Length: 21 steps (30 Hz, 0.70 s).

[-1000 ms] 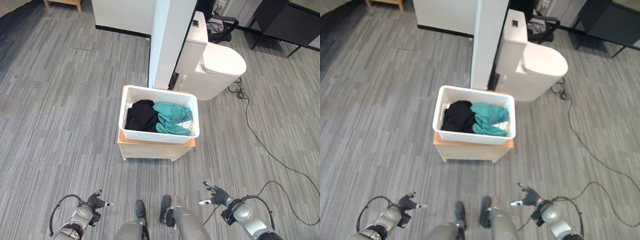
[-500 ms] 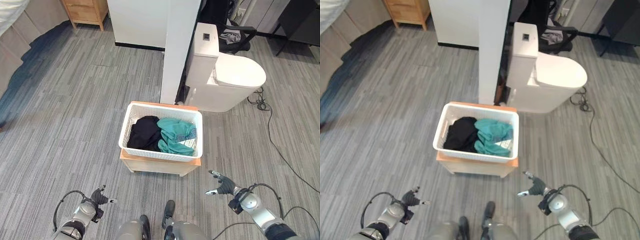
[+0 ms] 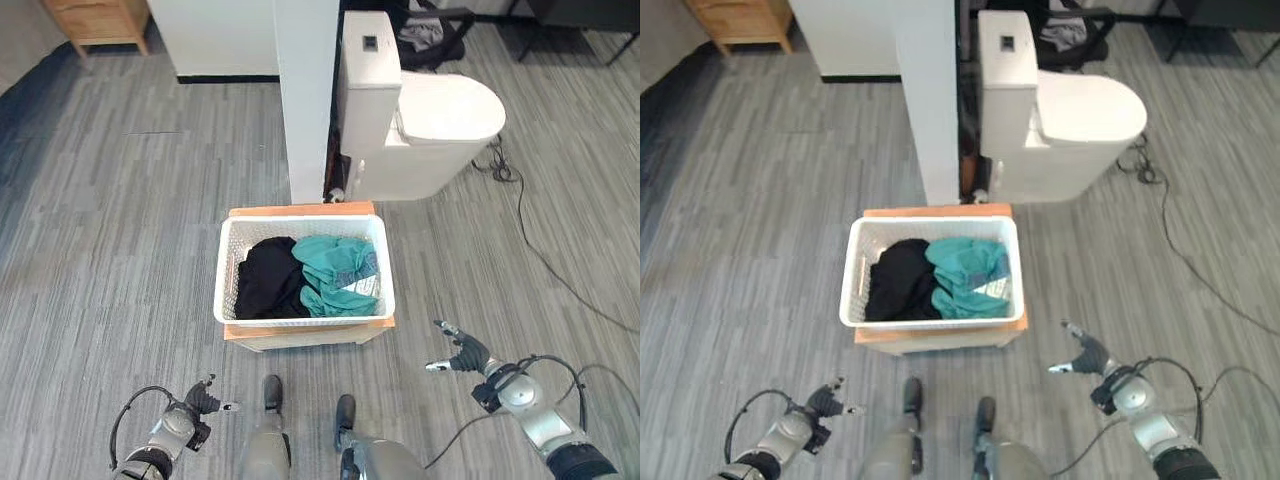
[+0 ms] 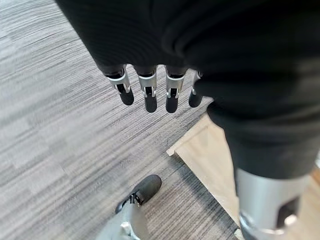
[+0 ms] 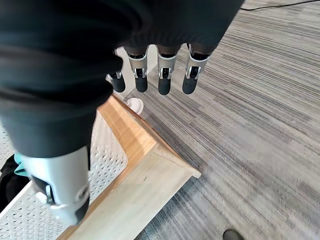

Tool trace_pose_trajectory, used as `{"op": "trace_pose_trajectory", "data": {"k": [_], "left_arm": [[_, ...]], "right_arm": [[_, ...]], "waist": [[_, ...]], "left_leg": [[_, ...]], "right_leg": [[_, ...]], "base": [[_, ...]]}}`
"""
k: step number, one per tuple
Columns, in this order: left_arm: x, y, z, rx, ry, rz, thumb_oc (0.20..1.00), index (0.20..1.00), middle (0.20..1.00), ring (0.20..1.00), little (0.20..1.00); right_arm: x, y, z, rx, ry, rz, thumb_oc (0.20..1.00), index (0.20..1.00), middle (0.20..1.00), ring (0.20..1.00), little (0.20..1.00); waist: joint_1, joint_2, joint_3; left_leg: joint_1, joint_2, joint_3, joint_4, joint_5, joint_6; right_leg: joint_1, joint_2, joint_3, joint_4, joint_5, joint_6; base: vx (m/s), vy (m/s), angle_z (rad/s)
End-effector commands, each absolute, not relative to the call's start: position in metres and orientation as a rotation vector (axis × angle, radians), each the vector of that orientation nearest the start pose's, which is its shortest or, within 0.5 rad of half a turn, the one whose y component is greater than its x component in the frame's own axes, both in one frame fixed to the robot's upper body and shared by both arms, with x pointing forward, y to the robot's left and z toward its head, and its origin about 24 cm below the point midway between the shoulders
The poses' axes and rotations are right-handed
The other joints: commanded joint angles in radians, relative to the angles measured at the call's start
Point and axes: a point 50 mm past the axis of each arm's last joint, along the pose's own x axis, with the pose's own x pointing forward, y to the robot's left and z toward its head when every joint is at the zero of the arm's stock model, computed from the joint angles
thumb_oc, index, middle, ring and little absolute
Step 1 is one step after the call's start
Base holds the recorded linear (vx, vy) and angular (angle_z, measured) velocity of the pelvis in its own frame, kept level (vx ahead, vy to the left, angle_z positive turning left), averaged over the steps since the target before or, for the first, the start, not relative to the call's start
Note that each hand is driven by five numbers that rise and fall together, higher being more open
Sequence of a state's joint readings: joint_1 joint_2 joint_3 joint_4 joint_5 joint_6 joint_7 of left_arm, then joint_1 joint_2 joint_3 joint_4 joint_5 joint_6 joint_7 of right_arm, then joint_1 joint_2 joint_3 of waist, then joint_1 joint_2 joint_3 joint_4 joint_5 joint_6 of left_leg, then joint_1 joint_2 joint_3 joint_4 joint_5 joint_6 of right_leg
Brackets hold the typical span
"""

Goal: Grab the laundry basket,head to the washer,open it,put in the laundry and shut it.

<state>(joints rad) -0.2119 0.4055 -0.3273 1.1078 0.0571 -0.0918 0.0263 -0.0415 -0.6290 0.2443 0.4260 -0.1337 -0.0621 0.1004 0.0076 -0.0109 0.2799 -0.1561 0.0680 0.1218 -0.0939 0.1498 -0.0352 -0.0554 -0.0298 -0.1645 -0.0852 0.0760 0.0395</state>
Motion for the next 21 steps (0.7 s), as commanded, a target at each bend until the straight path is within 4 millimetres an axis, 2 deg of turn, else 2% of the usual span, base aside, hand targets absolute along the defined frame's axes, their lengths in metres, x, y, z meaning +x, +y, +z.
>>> {"op": "trace_pose_trajectory", "data": {"k": [1, 5, 7, 10, 11, 12, 13, 17, 19, 20, 21], "left_arm": [[0.211, 0.276, -0.093, 0.664, 0.781, -0.034, 1.0, 1.0, 1.0, 1.0, 1.0], [0.217, 0.291, -0.082, 0.671, 0.761, 0.016, 1.0, 1.0, 1.0, 1.0, 1.0], [0.216, 0.3, -0.078, 0.646, 0.761, 0.059, 1.0, 1.0, 1.0, 1.0, 1.0], [0.215, 0.304, -0.076, 0.593, 0.762, 0.093, 1.0, 1.0, 1.0, 1.0, 1.0], [0.216, 0.306, -0.074, 0.553, 0.751, 0.121, 1.0, 1.0, 1.0, 1.0, 1.0], [0.221, 0.305, -0.064, 0.473, 0.683, 0.141, 1.0, 1.0, 1.0, 1.0, 1.0], [0.223, 0.305, -0.057, 0.439, 0.642, 0.141, 1.0, 1.0, 1.0, 1.0, 1.0], [0.223, 0.298, -0.032, 0.337, 0.523, 0.067, 1.0, 1.0, 1.0, 1.0, 1.0], [0.22, 0.295, -0.029, 0.329, 0.515, 0.025, 1.0, 1.0, 1.0, 1.0, 1.0], [0.222, 0.289, -0.018, 0.327, 0.499, -0.056, 1.0, 1.0, 1.0, 1.0, 1.0], [0.229, 0.283, -0.005, 0.337, 0.475, -0.133, 1.0, 1.0, 1.0, 1.0, 1.0]], "right_arm": [[0.247, -0.262, 0.008, -0.804, 0.292, 0.204, 1.0, 1.0, 1.0, 1.0, 1.0], [0.249, -0.268, 0.017, -0.786, 0.264, 0.153, 1.0, 1.0, 1.0, 1.0, 1.0], [0.238, -0.28, 0.015, -0.711, 0.295, 0.077, 1.0, 1.0, 1.0, 1.0, 1.0], [0.232, -0.286, 0.013, -0.614, 0.306, 0.014, 1.0, 1.0, 1.0, 1.0, 1.0], [0.23, -0.288, 0.012, -0.544, 0.302, -0.023, 1.0, 1.0, 1.0, 1.0, 1.0], [0.22, -0.295, 0.011, -0.429, 0.301, -0.09, 1.0, 1.0, 1.0, 1.0, 1.0], [0.214, -0.301, 0.012, -0.391, 0.305, -0.128, 1.0, 1.0, 1.0, 1.0, 1.0], [0.199, -0.32, 0.023, -0.274, 0.284, -0.224, 1.0, 1.0, 1.0, 1.0, 1.0], [0.196, -0.322, 0.025, -0.25, 0.278, -0.226, 1.0, 1.0, 1.0, 1.0, 1.0], [0.199, -0.328, 0.031, -0.174, 0.257, -0.255, 1.0, 1.0, 1.0, 1.0, 1.0], [0.211, -0.326, 0.041, -0.101, 0.227, -0.216, 1.0, 1.0, 1.0, 1.0, 1.0]], "waist": [[0.037, -0.048, -0.045], [0.03, -0.055, -0.055], [0.019, -0.055, -0.068], [0.013, -0.052, -0.075], [0.01, -0.05, -0.077], [0.006, -0.048, -0.081], [0.005, -0.046, -0.083], [0.006, -0.032, -0.087], [0.005, -0.027, -0.09], [0.006, -0.013, -0.097], [0.008, -0.001, -0.104]], "left_leg": [[-0.012, 0.007, 0.012, 0.083, -0.069, -0.024], [0.004, -0.003, 0.024, 0.049, -0.069, -0.011], [0.02, -0.004, 0.027, 0.02, -0.067, -0.008], [0.021, -0.003, 0.029, 0.008, -0.064, -0.008], [0.017, -0.002, 0.028, 0.007, -0.063, -0.009], [0.004, 0.002, 0.026, 0.007, -0.055, -0.013], [-0.001, 0.004, 0.022, 0.007, -0.052, -0.014], [-0.008, 0.005, 0.004, 0.007, -0.041, -0.018], [-0.007, 0.004, -0.001, 0.007, -0.04, -0.019], [-0.003, 0.002, -0.004, 0.007, -0.04, -0.019], [0.003, 0.003, -0.007, 0.007, -0.037, -0.023]], "right_leg": [[-0.01, -0.112, -0.016, 0.031, 0.004, 0.134], [-0.02, -0.126, -0.008, 0.029, 0.024, 0.148], [-0.019, -0.128, -0.012, 0.018, 0.033, 0.154], [-0.024, -0.129, -0.014, 0.009, 0.041, 0.157], [-0.029, -0.128, -0.012, 0.005, 0.043, 0.156], [-0.037, -0.127, -0.016, -0.001, 0.046, 0.154], [-0.04, -0.126, -0.02, -0.002, 0.046, 0.152], [-0.038, -0.124, -0.037, -0.002, 0.041, 0.146], [-0.035, -0.124, -0.043, -0.002, 0.04, 0.145], [-0.027, -0.125, -0.05, -0.002, 0.038, 0.145], [-0.02, -0.124, -0.056, -0.002, 0.037, 0.145]], "base": [[0.01, 0.106, -0.38], [0.0, 0.097, -0.09], [0.0, 0.047, 0.02], [-0.01, 0.003, -0.02], [-0.03, -0.014, -0.05], [-0.04, -0.025, -0.05], [-0.02, -0.036, -0.01], [0.01, -0.038, 0.02], [0.02, -0.022, 0.04], [0.03, -0.023, 0.03], [0.02, -0.043, 0.03]]}}
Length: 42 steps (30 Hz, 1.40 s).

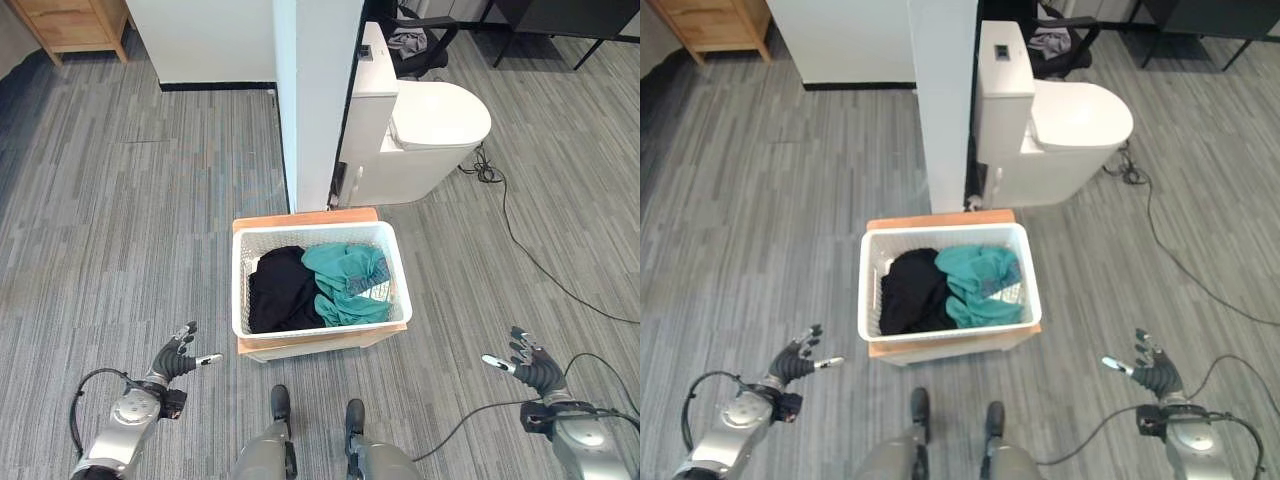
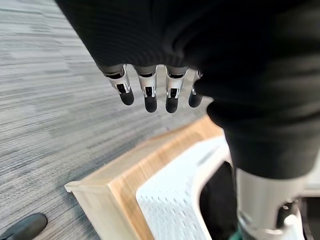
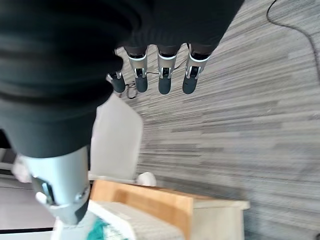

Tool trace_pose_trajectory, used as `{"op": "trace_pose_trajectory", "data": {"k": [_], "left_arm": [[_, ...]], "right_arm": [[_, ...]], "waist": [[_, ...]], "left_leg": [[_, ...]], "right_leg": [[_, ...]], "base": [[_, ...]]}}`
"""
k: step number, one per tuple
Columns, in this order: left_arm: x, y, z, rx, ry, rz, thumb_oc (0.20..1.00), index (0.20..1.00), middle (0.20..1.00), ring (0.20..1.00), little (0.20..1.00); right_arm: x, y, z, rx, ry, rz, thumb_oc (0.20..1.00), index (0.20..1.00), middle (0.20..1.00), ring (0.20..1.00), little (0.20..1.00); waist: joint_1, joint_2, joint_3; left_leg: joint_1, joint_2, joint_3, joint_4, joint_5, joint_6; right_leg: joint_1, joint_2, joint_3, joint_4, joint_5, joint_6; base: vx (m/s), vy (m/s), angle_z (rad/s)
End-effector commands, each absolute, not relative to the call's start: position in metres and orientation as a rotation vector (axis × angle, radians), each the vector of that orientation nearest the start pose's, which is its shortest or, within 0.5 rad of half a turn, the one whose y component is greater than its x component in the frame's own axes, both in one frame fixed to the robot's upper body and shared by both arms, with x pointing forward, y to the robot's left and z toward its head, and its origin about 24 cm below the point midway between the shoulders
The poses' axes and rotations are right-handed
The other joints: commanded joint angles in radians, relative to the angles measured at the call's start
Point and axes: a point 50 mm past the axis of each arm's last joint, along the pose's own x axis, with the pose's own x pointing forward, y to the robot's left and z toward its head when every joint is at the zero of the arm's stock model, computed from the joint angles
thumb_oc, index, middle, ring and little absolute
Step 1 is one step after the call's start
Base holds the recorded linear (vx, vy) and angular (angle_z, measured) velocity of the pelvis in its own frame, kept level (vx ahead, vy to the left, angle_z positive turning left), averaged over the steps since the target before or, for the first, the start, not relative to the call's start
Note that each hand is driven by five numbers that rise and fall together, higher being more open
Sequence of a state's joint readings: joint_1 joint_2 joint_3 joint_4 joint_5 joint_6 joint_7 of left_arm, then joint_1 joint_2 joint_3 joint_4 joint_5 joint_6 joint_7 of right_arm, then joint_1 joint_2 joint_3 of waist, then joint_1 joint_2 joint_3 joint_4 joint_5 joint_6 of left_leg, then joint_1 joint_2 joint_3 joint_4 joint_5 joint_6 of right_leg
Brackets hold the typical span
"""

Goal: Grab the laundry basket,head to the washer,open it,put in the laundry and shut it.

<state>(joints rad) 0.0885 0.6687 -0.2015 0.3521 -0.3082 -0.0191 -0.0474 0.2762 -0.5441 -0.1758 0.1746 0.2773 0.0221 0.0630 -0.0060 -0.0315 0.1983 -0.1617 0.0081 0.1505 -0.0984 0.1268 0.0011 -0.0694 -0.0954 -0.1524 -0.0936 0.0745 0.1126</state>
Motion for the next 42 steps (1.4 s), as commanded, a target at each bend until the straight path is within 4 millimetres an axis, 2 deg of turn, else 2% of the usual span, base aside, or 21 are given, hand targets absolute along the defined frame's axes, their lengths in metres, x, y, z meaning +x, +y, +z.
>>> {"op": "trace_pose_trajectory", "data": {"k": [1, 4, 6, 9, 10, 12, 13, 16, 18, 20, 21, 22, 24, 25, 27, 28, 30, 35, 42], "left_arm": [[0.233, 0.28, 0.002, 0.335, 0.467, -0.169, 1.0, 1.0, 1.0, 1.0, 1.0], [0.253, 0.275, 0.039, 0.417, 0.426, -0.309, 1.0, 1.0, 1.0, 1.0, 1.0], [0.26, 0.271, 0.058, 0.467, 0.412, -0.371, 1.0, 1.0, 1.0, 1.0, 1.0], [0.274, 0.267, 0.076, 0.533, 0.426, -0.427, 1.0, 1.0, 1.0, 1.0, 1.0], [0.274, 0.267, 0.076, 0.533, 0.426, -0.428, 1.0, 1.0, 1.0, 1.0, 1.0], [0.293, 0.267, 0.078, 0.595, 0.474, -0.439, 1.0, 1.0, 1.0, 1.0, 1.0], [0.299, 0.265, 0.079, 0.61, 0.472, -0.436, 1.0, 1.0, 1.0, 1.0, 1.0], [0.321, 0.278, 0.071, 0.654, 0.536, -0.345, 1.0, 1.0, 1.0, 1.0, 1.0], [0.337, 0.285, 0.067, 0.709, 0.573, -0.269, 1.0, 1.0, 1.0, 1.0, 1.0], [0.346, 0.285, 0.051, 0.714, 0.647, -0.181, 1.0, 1.0, 1.0, 1.0, 1.0], [0.348, 0.28, 0.041, 0.681, 0.676, -0.133, 1.0, 1.0, 1.0, 1.0, 1.0], [0.347, 0.275, 0.031, 0.653, 0.713, -0.091, 1.0, 1.0, 1.0, 1.0, 1.0], [0.34, 0.266, 0.012, 0.61, 0.8, -0.038, 1.0, 1.0, 1.0, 1.0, 1.0], [0.339, 0.266, 0.01, 0.604, 0.823, -0.009, 1.0, 1.0, 1.0, 1.0, 1.0], [0.336, 0.268, 0.009, 0.587, 0.857, 0.039, 1.0, 1.0, 1.0, 1.0, 1.0], [0.336, 0.268, 0.009, 0.587, 0.857, 0.04, 1.0, 1.0, 1.0, 1.0, 1.0], [0.335, 0.269, 0.01, 0.545, 0.874, 0.095, 1.0, 1.0, 1.0, 1.0, 1.0], [0.34, 0.265, 0.015, 0.491, 0.858, 0.113, 1.0, 1.0, 1.0, 1.0, 1.0], [0.354, 0.254, 0.03, 0.497, 0.791, 0.116, 1.0, 1.0, 1.0, 1.0, 1.0]], "right_arm": [[0.215, -0.326, 0.043, -0.075, 0.23, -0.201, 1.0, 1.0, 1.0, 1.0, 1.0], [0.232, -0.333, 0.064, -0.15, 0.267, -0.088, 1.0, 1.0, 1.0, 1.0, 1.0], [0.235, -0.331, 0.07, -0.17, 0.299, -0.021, 1.0, 1.0, 1.0, 1.0, 1.0], [0.24, -0.335, 0.076, -0.237, 0.371, 0.04, 1.0, 1.0, 1.0, 1.0, 1.0], [0.24, -0.335, 0.076, -0.237, 0.371, 0.04, 1.0, 1.0, 1.0, 1.0, 1.0], [0.252, -0.347, 0.08, -0.331, 0.451, 0.044, 1.0, 1.0, 1.0, 1.0, 1.0], [0.257, -0.346, 0.08, -0.338, 0.457, 0.04, 1.0, 1.0, 1.0, 1.0, 1.0], [0.272, -0.357, 0.077, -0.426, 0.556, 0.016, 1.0, 1.0, 1.0, 1.0, 1.0], [0.284, -0.368, 0.081, -0.592, 0.644, 0.002, 1.0, 1.0, 1.0, 1.0, 1.0], [0.303, -0.367, 0.084, -0.818, 0.73, 0.011, 1.0, 1.0, 1.0, 1.0, 1.0], [0.316, -0.361, 0.086, -0.877, 0.737, -0.005, 1.0, 1.0, 1.0, 1.0, 1.0], [0.324, -0.352, 0.08, -0.896, 0.754, -0.008, 1.0, 1.0, 1.0, 1.0, 1.0], [0.346, -0.325, 0.075, -0.87, 0.746, -0.031, 1.0, 1.0, 1.0, 1.0, 1.0], [0.353, -0.314, 0.073, -0.846, 0.747, -0.033, 1.0, 1.0, 1.0, 1.0, 1.0], [0.361, -0.296, 0.068, -0.812, 0.761, -0.035, 1.0, 1.0, 1.0, 1.0, 1.0], [0.361, -0.296, 0.068, -0.812, 0.76, -0.034, 1.0, 1.0, 1.0, 1.0, 1.0], [0.365, -0.268, 0.056, -0.746, 0.785, -0.013, 1.0, 1.0, 1.0, 1.0, 1.0], [0.365, -0.252, 0.048, -0.648, 0.805, -0.014, 1.0, 1.0, 1.0, 1.0, 1.0], [0.373, -0.228, 0.05, -0.606, 0.774, 0.006, 1.0, 1.0, 1.0, 1.0, 1.0]], "waist": [[0.022, 0.021, -0.024], [0.025, 0.036, -0.032], [0.026, 0.041, -0.039], [0.023, 0.05, -0.048], [0.024, 0.05, -0.049], [0.02, 0.06, -0.062], [0.021, 0.059, -0.064], [0.019, 0.06, -0.068], [0.017, 0.058, -0.066], [0.014, 0.056, -0.059], [0.008, 0.057, -0.055], [0.005, 0.055, -0.052], [-0.009, 0.051, -0.037], [-0.014, 0.049, -0.032], [-0.02, 0.042, -0.025], [-0.021, 0.042, -0.024], [-0.021, 0.031, -0.014], [-0.013, 0.024, -0.008], [-0.01, 0.023, 0.003]], "left_leg": [[0.01, 0.063, -0.036, 0.011, -0.013, -0.061], [0.02, 0.061, -0.035, 0.011, -0.011, -0.072], [0.017, 0.061, -0.033, 0.011, -0.005, -0.078], [0.016, 0.06, -0.034, 0.011, -0.003, -0.086], [0.015, 0.06, -0.033, 0.011, -0.003, -0.086], [0.013, 0.06, -0.031, 0.011, -0.005, -0.093], [0.012, 0.06, -0.029, 0.011, -0.005, -0.095], [0.007, 0.061, -0.023, 0.011, -0.005, -0.099], [0.005, 0.062, -0.02, 0.011, -0.005, -0.099], [0.0, 0.064, -0.017, 0.011, -0.004, -0.096], [-0.007, 0.065, -0.015, 0.011, 0.0, -0.094], [-0.011, 0.067, -0.012, 0.011, 0.001, -0.091], [-0.018, 0.071, -0.004, 0.011, 0.004, -0.083], [-0.019, 0.073, -0.003, 0.011, 0.004, -0.08], [-0.02, 0.075, -0.002, 0.011, 0.003, -0.075], [-0.02, 0.075, -0.001, 0.011, 0.003, -0.075], [-0.029, 0.075, -0.005, 0.011, 0.003, -0.069], [-0.045, 0.074, -0.015, 0.011, 0.007, -0.069], [-0.069, 0.072, -0.024, 0.011, 0.018, -0.072]], "right_leg": [[-0.003, -0.057, -0.07, 0.006, 0.038, 0.073], [0.007, -0.056, -0.079, 0.006, 0.038, 0.078], [0.003, -0.058, -0.084, 0.006, 0.044, 0.083], [0.003, -0.061, -0.095, 0.006, 0.046, 0.089], [0.002, -0.061, -0.095, 0.006, 0.046, 0.089], [-0.001, -0.068, -0.1, 0.006, 0.05, 0.095], [-0.002, -0.068, -0.101, 0.006, 0.052, 0.096], [-0.011, -0.071, -0.101, 0.006, 0.057, 0.098], [-0.016, -0.072, -0.1, 0.006, 0.06, 0.097], [-0.025, -0.073, -0.092, 0.006, 0.064, 0.093], [-0.034, -0.073, -0.089, 0.006, 0.067, 0.09], [-0.042, -0.073, -0.082, 0.006, 0.07, 0.087], [-0.058, -0.069, -0.06, 0.006, 0.075, 0.077], [-0.063, -0.067, -0.052, 0.006, 0.078, 0.073], [-0.071, -0.062, -0.042, 0.006, 0.079, 0.068], [-0.071, -0.062, -0.042, 0.006, 0.079, 0.068], [-0.085, -0.058, -0.029, 0.006, 0.08, 0.059], [-0.097, -0.057, -0.031, 0.006, 0.08, 0.055], [-0.118, -0.053, -0.036, 0.006, 0.086, 0.05]], "base": [[0.01, -0.038, 0.05], [0.01, -0.026, 0.09], [0.01, -0.017, 0.11], [0.02, -0.008, 0.17], [0.04, 0.0, 0.03], [0.03, 0.008, 0.02], [0.0, 0.0, 0.0], [0.0, 0.0, 0.0], [0.0, 0.0, 0.0], [-0.05, 0.019, -0.03], [-0.06, 0.024, -0.03], [-0.07, 0.03, -0.01], [-0.06, 0.038, -0.07], [-0.05, 0.028, -0.13], [-0.03, 0.011, -0.27], [-0.03, 0.003, -0.2], [-0.05, 0.004, 0.01], [-0.03, -0.001, -0.05], [-0.02, 0.004, -0.04]]}}
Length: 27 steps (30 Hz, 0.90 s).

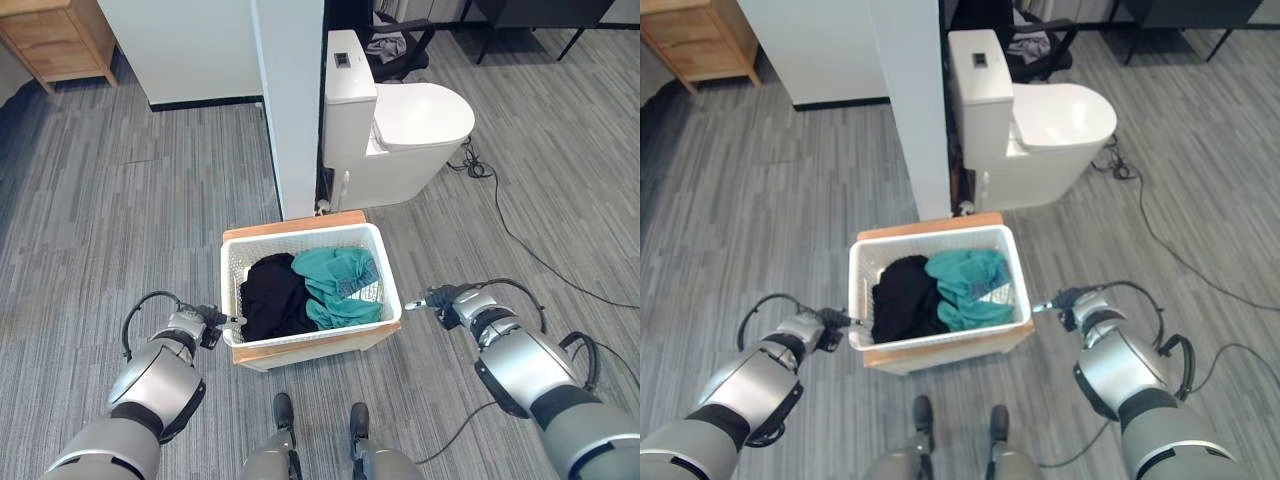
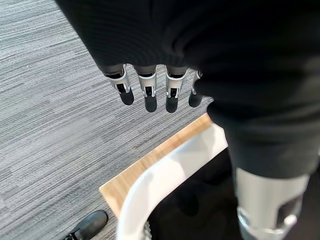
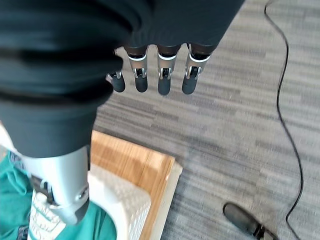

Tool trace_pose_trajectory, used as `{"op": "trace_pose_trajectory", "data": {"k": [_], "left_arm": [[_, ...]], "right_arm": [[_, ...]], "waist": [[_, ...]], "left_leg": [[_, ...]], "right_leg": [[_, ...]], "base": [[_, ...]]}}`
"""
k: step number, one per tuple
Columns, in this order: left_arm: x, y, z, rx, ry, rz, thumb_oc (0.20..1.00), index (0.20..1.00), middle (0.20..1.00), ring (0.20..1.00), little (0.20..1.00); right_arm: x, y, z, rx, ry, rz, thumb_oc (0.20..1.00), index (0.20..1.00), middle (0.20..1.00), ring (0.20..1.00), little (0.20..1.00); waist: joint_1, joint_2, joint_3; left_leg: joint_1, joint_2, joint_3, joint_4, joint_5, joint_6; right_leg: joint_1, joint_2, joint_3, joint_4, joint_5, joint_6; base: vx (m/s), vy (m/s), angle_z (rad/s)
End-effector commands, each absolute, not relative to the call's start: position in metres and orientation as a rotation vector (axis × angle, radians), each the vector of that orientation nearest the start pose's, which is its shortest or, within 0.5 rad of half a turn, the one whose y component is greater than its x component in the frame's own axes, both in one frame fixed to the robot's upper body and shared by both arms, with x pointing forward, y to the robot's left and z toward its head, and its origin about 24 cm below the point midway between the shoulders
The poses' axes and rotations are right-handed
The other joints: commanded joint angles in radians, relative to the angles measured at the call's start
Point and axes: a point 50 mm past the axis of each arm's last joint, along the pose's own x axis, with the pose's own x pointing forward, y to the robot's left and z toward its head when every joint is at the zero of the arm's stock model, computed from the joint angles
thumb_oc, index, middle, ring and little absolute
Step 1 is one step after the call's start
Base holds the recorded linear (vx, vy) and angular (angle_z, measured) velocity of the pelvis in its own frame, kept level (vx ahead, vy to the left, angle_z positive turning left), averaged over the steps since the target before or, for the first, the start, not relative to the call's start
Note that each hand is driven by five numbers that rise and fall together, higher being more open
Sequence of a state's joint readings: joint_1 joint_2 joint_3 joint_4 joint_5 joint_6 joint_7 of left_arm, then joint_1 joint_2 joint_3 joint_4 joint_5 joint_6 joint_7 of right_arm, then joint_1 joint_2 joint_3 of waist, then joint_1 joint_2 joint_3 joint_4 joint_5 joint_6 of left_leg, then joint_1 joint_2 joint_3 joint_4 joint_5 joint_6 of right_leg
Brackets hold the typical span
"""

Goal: Grab the laundry basket,head to the washer,open it,put in the laundry and shut it.

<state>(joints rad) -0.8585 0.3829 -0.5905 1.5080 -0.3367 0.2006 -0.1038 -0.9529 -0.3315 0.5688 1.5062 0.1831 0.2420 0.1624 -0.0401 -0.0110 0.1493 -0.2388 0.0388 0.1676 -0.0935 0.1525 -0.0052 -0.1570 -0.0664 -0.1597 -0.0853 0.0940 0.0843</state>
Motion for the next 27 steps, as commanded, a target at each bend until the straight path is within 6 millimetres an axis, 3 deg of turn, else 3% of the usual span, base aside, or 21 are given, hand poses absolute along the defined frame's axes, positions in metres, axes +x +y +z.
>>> {"op": "trace_pose_trajectory", "data": {"k": [1, 5, 10, 22, 27], "left_arm": [[0.354, 0.254, 0.03, 0.497, 0.791, 0.116, 1.0, 1.0, 1.0, 1.0, 1.0], [0.373, 0.242, 0.052, 0.466, 0.647, 0.144, 1.0, 1.0, 1.0, 1.0, 1.0], [0.379, 0.237, 0.06, 0.437, 0.6, 0.148, 1.0, 1.0, 1.0, 1.0, 1.0], [0.379, 0.223, 0.053, 0.381, 0.575, 0.128, 1.0, 1.0, 1.0, 1.0, 1.0], [0.382, 0.208, 0.052, 0.429, 0.532, 0.084, 1.0, 1.0, 1.0, 1.0, 1.0]], "right_arm": [[0.373, -0.228, 0.05, -0.606, 0.774, 0.006, 1.0, 1.0, 1.0, 1.0, 1.0], [0.387, -0.211, 0.067, -0.588, 0.654, 0.016, 1.0, 1.0, 1.0, 1.0, 1.0], [0.392, -0.207, 0.074, -0.609, 0.606, 0.035, 1.0, 1.0, 1.0, 1.0, 1.0], [0.396, -0.19, 0.075, -0.573, 0.52, 0.058, 1.0, 1.0, 1.0, 1.0, 1.0], [0.398, -0.176, 0.077, -0.502, 0.444, 0.079, 1.0, 1.0, 1.0, 1.0, 1.0]], "waist": [[0.024, 0.002, 0.053], [0.019, 0.001, 0.077], [0.015, 0.003, 0.082], [0.007, 0.01, 0.09], [0.006, 0.011, 0.095]], "left_leg": [[0.008, 0.041, -0.041, 0.006, -0.008, -0.066], [-0.026, 0.043, -0.039, 0.006, 0.002, -0.072], [-0.035, 0.042, -0.036, 0.006, 0.004, -0.073], [-0.042, 0.043, -0.033, 0.006, 0.001, -0.075], [-0.045, 0.045, -0.035, 0.006, 0.002, -0.076]], "right_leg": [[-0.03, -0.082, -0.029, -0.002, 0.067, 0.078], [-0.067, -0.083, -0.031, -0.002, 0.078, 0.079], [-0.078, -0.082, -0.028, -0.002, 0.081, 0.081], [-0.088, -0.08, -0.029, -0.002, 0.08, 0.081], [-0.089, -0.079, -0.031, -0.002, 0.077, 0.079]], "base": [[0.0, 0.0, 0.0], [-0.04, 0.021, -0.03], [0.0, 0.007, -0.03], [0.0, 0.0, 0.0], [0.0, 0.0, 0.0]]}}
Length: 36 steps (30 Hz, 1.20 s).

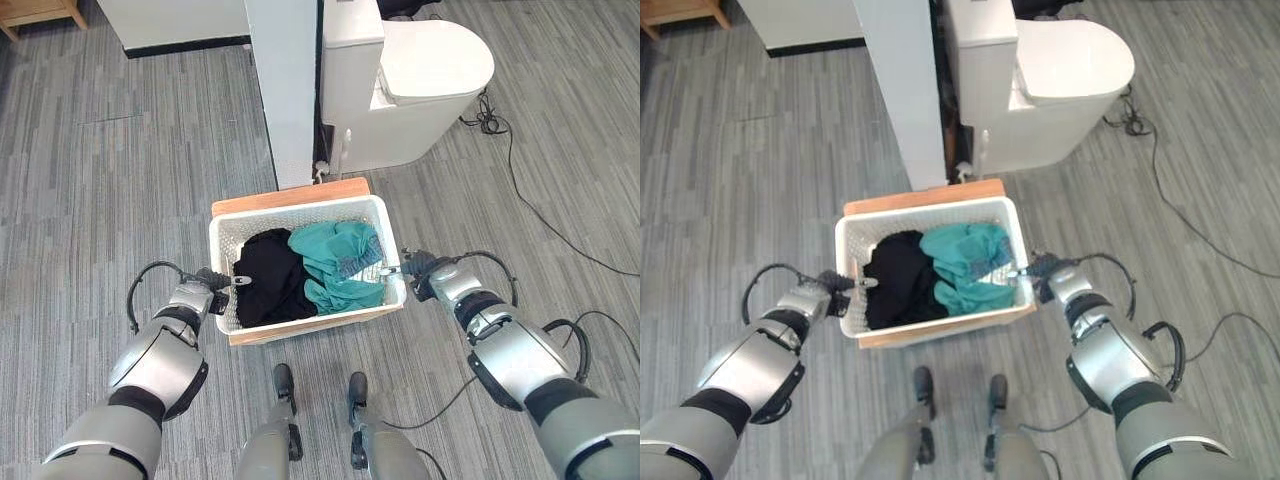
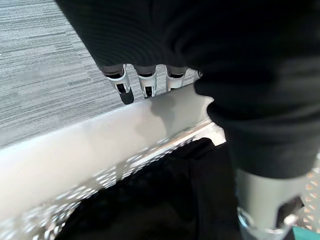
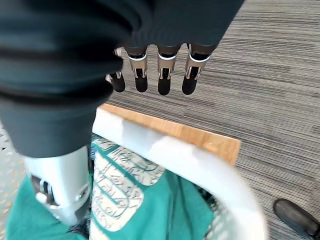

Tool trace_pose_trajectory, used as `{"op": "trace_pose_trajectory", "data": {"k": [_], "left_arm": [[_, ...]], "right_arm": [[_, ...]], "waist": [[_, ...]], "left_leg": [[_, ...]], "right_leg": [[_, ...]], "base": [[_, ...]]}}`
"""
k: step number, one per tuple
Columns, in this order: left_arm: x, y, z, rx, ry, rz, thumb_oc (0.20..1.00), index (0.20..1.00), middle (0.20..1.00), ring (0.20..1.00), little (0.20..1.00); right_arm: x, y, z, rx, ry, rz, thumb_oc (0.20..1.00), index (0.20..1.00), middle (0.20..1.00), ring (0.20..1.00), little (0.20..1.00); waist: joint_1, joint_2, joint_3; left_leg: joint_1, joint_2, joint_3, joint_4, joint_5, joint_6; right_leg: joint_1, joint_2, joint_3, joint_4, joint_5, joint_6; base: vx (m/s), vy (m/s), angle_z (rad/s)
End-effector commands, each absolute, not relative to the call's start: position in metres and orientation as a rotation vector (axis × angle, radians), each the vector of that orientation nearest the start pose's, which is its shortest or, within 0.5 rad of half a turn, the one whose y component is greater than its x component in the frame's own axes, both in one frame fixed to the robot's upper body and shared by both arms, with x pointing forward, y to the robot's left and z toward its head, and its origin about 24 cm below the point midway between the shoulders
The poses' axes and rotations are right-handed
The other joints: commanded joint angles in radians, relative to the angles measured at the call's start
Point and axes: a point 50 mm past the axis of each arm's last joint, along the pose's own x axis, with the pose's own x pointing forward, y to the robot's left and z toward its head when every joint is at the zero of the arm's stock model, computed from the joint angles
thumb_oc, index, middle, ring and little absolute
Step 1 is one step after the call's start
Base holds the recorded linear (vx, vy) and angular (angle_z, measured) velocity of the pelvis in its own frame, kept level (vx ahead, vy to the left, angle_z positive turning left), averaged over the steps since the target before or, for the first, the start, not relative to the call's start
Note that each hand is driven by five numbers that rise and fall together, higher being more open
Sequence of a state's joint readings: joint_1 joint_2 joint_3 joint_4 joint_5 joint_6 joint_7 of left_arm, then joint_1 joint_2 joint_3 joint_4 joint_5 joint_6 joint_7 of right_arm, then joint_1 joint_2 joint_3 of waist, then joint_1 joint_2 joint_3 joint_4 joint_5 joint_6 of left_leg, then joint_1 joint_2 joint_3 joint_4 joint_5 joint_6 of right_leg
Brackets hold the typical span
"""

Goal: Grab the laundry basket,head to the washer,open it,put in the laundry and shut it.

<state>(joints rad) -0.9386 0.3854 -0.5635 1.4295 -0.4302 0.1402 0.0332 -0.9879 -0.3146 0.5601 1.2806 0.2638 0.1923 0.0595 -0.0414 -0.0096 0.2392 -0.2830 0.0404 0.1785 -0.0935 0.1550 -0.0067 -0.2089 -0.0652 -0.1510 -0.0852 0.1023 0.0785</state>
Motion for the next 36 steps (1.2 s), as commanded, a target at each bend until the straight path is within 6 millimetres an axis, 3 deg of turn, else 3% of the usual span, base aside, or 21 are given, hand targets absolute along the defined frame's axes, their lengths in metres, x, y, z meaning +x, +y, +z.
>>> {"op": "trace_pose_trajectory", "data": {"k": [1, 2, 3, 5, 9, 13, 14, 15, 16, 17, 18, 25, 27, 36], "left_arm": [[0.383, 0.204, 0.051, 0.417, 0.525, 0.083, 1.0, 1.0, 1.0, 1.0, 1.0], [0.383, 0.204, 0.051, 0.417, 0.525, 0.083, 1.0, 1.0, 1.0, 1.0, 1.0], [0.385, 0.19, 0.052, 0.38, 0.495, 0.069, 1.0, 1.0, 1.0, 1.0, 1.0], [0.385, 0.19, 0.052, 0.38, 0.495, 0.069, 1.0, 1.0, 1.0, 1.0, 1.0], [0.385, 0.169, 0.047, 0.302, 0.482, 0.036, 1.0, 1.0, 1.0, 1.0, 1.0], [0.382, 0.159, 0.039, 0.271, 0.499, 0.016, 1.0, 1.0, 1.0, 1.0, 1.0], [0.381, 0.158, 0.037, 0.253, 0.504, 0.018, 0.454, 0.454, 0.454, 0.454, 0.454], [0.38, 0.158, 0.036, 0.243, 0.509, 0.017, 0.288, 0.288, 0.288, 0.288, 0.288], [0.378, 0.155, 0.032, 0.214, 0.52, 0.017, 0.2, 0.2, 0.2, 0.2, 0.2], [0.377, 0.155, 0.032, 0.214, 0.521, 0.017, 0.2, 0.2, 0.2, 0.2, 0.2], [0.377, 0.154, 0.031, 0.196, 0.518, 0.021, 0.2, 0.2, 0.2, 0.2, 0.2], [0.369, 0.143, 0.017, 0.13, 0.536, 0.0, 0.2, 0.2, 0.2, 0.2, 0.2], [0.366, 0.136, 0.013, 0.177, 0.529, -0.041, 0.2, 0.2, 0.2, 0.2, 0.2], [0.346, 0.14, -0.015, 0.348, 0.604, -0.082, 0.2, 0.2, 0.2, 0.2, 0.2]], "right_arm": [[0.398, -0.172, 0.078, -0.483, 0.425, 0.08, 1.0, 1.0, 1.0, 1.0, 1.0], [0.398, -0.172, 0.077, -0.483, 0.426, 0.079, 1.0, 1.0, 1.0, 1.0, 1.0], [0.398, -0.168, 0.077, -0.447, 0.402, 0.077, 1.0, 1.0, 1.0, 1.0, 1.0], [0.398, -0.169, 0.076, -0.446, 0.402, 0.077, 1.0, 1.0, 1.0, 1.0, 1.0], [0.394, -0.163, 0.069, -0.34, 0.389, 0.057, 1.0, 1.0, 1.0, 1.0, 1.0], [0.39, -0.159, 0.06, -0.274, 0.405, 0.053, 1.0, 1.0, 1.0, 1.0, 1.0], [0.389, -0.158, 0.058, -0.246, 0.409, 0.051, 1.0, 1.0, 1.0, 1.0, 1.0], [0.388, -0.157, 0.055, -0.238, 0.414, 0.053, 1.0, 1.0, 1.0, 1.0, 1.0], [0.386, -0.153, 0.051, -0.185, 0.415, 0.054, 0.288, 0.288, 0.288, 0.288, 0.288], [0.385, -0.153, 0.051, -0.185, 0.416, 0.054, 0.288, 0.288, 0.288, 0.288, 0.288], [0.384, -0.153, 0.048, -0.151, 0.423, 0.049, 0.2, 0.2, 0.2, 0.2, 0.2], [0.372, -0.146, 0.028, 0.011, 0.462, 0.053, 0.2, 0.2, 0.2, 0.2, 0.2], [0.366, -0.146, 0.019, -0.012, 0.47, 0.069, 0.2, 0.2, 0.2, 0.2, 0.2], [0.33, -0.167, -0.026, 0.0, 0.593, 0.057, 0.2, 0.2, 0.2, 0.2, 0.2]], "waist": [[0.009, 0.01, 0.005], [0.009, 0.01, 0.005], [0.009, 0.01, 0.004], [0.009, 0.011, 0.004], [0.01, 0.014, 0.003], [0.014, 0.018, -0.002], [0.015, 0.019, -0.004], [0.015, 0.019, -0.006], [0.017, 0.019, -0.008], [0.017, 0.019, -0.008], [0.016, 0.019, -0.011], [0.016, 0.02, -0.029], [0.017, 0.021, -0.032], [0.02, 0.022, -0.061]], "left_leg": [[0.0, 0.044, -0.045, 0.006, -0.002, -0.074], [0.0, 0.044, -0.045, 0.006, -0.002, -0.074], [0.001, 0.043, -0.048, 0.006, -0.003, -0.074], [0.001, 0.043, -0.049, 0.006, -0.003, -0.074], [-0.002, 0.042, -0.056, 0.006, -0.003, -0.076], [-0.005, 0.041, -0.057, 0.006, -0.004, -0.075], [-0.004, 0.041, -0.057, 0.006, -0.006, -0.075], [-0.003, 0.041, -0.057, 0.006, -0.006, -0.075], [-0.001, 0.04, -0.058, 0.006, -0.008, -0.074], [0.0, 0.04, -0.058, 0.006, -0.008, -0.074], [0.002, 0.04, -0.057, 0.006, -0.009, -0.073], [0.031, 0.039, -0.054, 0.006, -0.024, -0.067], [0.044, 0.04, -0.051, 0.006, -0.027, -0.064], [0.095, 0.045, -0.052, 0.006, -0.037, -0.062]], "right_leg": [[-0.035, -0.08, -0.041, -0.002, 0.067, 0.084], [-0.035, -0.08, -0.041, -0.002, 0.067, 0.084], [-0.031, -0.08, -0.045, -0.002, 0.063, 0.084], [-0.03, -0.08, -0.045, -0.002, 0.063, 0.084], [-0.028, -0.082, -0.055, -0.002, 0.058, 0.085], [-0.028, -0.084, -0.061, -0.002, 0.057, 0.086], [-0.027, -0.084, -0.061, -0.002, 0.056, 0.086], [-0.026, -0.084, -0.061, -0.002, 0.056, 0.086], [-0.025, -0.083, -0.06, -0.002, 0.055, 0.085], [-0.025, -0.083, -0.06, -0.002, 0.055, 0.085], [-0.024, -0.083, -0.061, -0.002, 0.054, 0.085], [0.0, -0.082, -0.055, -0.002, 0.042, 0.081], [0.011, -0.081, -0.053, -0.002, 0.035, 0.08], [0.061, -0.078, -0.056, -0.002, 0.016, 0.077]], "base": [[0.0, 0.0, 0.0], [0.0, 0.0, 0.0], [0.0, 0.0, 0.0], [0.0, 0.0, 0.0], [0.01, -0.001, 0.02], [0.01, 0.002, 0.01], [0.03, 0.011, 0.06], [0.04, 0.004, 0.04], [0.0, 0.0, 0.0], [0.0, 0.0, 0.0], [0.0, 0.0, 0.0], [0.02, -0.002, 0.0], [0.04, -0.008, -0.03], [0.01, -0.004, 0.0]]}}
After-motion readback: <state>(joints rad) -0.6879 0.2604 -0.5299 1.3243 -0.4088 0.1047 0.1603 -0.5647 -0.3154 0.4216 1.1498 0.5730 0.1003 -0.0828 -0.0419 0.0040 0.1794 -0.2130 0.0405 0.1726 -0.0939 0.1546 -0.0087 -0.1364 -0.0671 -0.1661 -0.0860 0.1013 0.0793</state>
